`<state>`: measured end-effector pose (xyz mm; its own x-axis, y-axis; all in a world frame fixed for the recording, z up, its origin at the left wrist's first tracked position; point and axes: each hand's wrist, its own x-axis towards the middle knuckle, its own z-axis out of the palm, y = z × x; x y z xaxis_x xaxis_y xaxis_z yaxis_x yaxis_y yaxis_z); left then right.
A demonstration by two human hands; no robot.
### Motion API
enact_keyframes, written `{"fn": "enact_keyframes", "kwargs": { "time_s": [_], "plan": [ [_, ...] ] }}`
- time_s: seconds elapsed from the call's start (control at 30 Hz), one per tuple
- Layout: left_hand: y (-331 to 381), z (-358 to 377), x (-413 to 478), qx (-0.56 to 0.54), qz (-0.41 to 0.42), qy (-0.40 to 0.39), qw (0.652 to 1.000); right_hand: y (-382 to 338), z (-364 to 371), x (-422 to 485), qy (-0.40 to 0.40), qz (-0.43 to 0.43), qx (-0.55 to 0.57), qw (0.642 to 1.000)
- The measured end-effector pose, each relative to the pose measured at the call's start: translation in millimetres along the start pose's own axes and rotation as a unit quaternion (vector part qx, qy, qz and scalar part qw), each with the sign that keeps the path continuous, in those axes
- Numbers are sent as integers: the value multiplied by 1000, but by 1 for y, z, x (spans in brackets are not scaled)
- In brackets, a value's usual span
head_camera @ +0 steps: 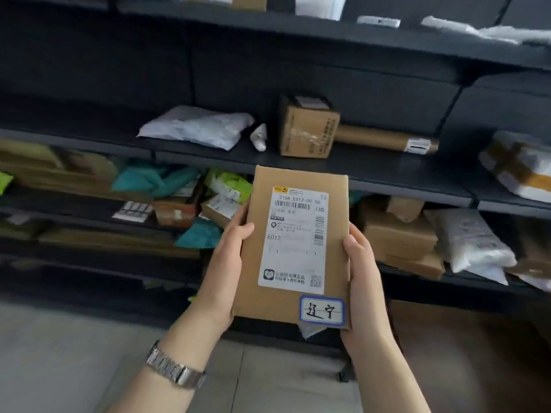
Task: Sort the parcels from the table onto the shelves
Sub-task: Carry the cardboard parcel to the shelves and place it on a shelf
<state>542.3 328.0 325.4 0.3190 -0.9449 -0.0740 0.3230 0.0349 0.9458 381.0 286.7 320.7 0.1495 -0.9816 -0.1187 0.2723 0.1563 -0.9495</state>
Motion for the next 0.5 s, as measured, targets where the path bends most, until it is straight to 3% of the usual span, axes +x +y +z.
{"fn": "enact_keyframes", "kwargs": {
  "time_s": [0.23, 0.5],
  "plan": [
    [57, -200, -61, -17, 30, 127, 991, 69, 190, -61, -112, 44, -14, 993],
    [131, -398, -170, 10, 105, 300, 948, 134, 394, -157, -267, 119, -31, 956]
  ]
}}
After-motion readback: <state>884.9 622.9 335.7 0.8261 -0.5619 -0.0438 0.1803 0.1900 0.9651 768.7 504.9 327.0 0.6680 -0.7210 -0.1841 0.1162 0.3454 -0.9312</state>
